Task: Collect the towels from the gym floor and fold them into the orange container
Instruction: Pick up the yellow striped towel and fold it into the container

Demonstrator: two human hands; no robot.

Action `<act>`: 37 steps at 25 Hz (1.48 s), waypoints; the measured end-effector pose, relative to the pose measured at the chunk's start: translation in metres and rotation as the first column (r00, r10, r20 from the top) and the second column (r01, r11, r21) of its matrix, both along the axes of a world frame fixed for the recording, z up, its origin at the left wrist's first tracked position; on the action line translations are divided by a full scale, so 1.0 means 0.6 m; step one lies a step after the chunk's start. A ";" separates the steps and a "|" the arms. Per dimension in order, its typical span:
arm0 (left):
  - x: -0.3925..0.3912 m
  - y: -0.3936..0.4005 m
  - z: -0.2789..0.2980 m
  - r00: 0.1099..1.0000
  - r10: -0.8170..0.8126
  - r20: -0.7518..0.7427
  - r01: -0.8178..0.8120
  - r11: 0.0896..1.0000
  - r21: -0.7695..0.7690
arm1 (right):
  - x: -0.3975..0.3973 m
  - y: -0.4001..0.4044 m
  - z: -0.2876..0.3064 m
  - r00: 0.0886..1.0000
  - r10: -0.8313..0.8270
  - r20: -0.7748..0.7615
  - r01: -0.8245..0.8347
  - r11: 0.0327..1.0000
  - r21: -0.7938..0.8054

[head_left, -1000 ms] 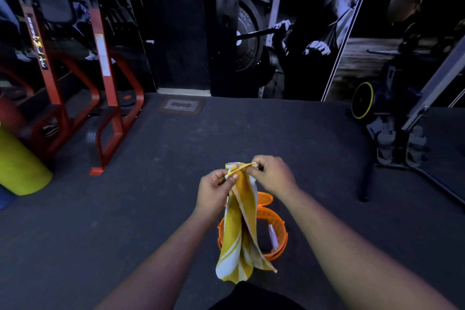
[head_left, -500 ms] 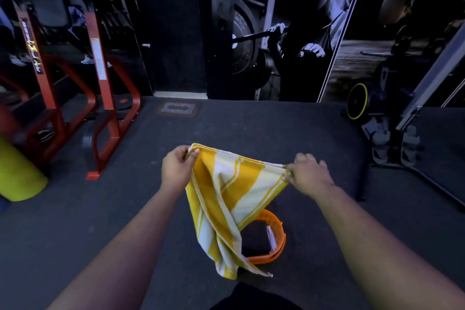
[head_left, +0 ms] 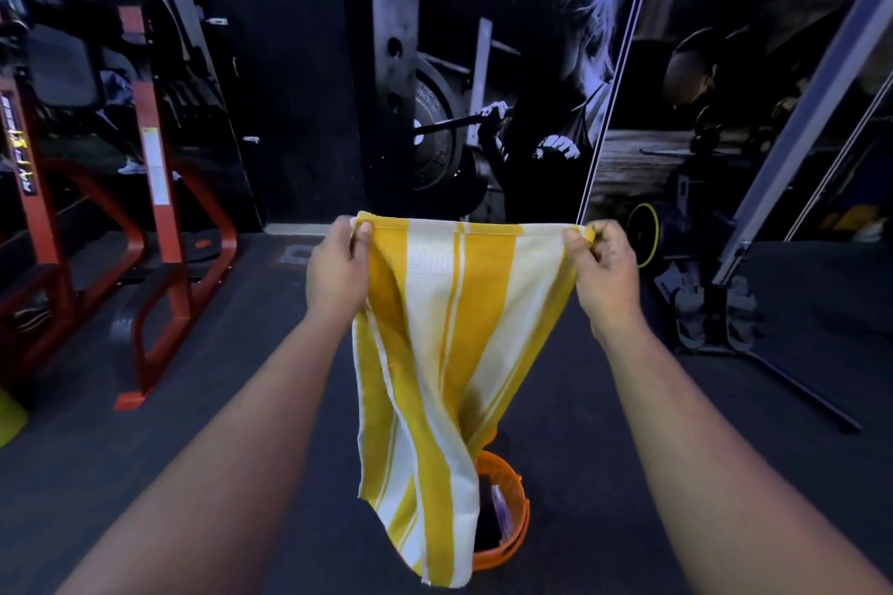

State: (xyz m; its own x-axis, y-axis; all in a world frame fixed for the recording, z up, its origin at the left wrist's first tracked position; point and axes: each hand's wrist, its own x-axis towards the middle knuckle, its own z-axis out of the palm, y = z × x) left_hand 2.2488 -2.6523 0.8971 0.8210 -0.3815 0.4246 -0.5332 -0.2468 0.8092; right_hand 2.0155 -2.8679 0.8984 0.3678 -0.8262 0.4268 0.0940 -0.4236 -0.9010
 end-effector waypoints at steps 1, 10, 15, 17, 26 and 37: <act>0.008 0.002 0.007 0.997 0.034 0.065 -0.042 0.992 0.121 | -0.008 -0.006 0.006 0.998 -0.045 -0.051 0.040 0.995 -0.091; -0.037 -0.055 0.065 0.906 -0.219 -0.363 -0.006 0.850 -0.526 | -0.012 0.006 0.074 0.985 -0.048 0.165 0.075 0.985 -0.158; -0.036 -0.034 0.128 0.861 -0.419 0.289 0.257 0.847 0.465 | -0.022 -0.005 0.140 0.910 -0.040 0.413 0.094 0.989 -0.112; -0.027 -0.032 0.125 0.854 -0.462 0.240 0.239 0.758 0.607 | -0.024 -0.015 0.135 0.925 -0.035 0.378 0.066 0.995 -0.070; -0.086 -0.044 0.096 0.506 -0.677 -0.535 0.490 0.736 -0.468 | -0.039 0.078 -0.097 0.859 0.511 -0.012 -0.455 0.776 0.437; -0.103 0.039 -0.086 0.537 -0.404 -0.741 0.235 0.915 -0.329 | -0.080 0.048 -0.109 0.951 0.299 -0.076 -0.228 0.847 0.480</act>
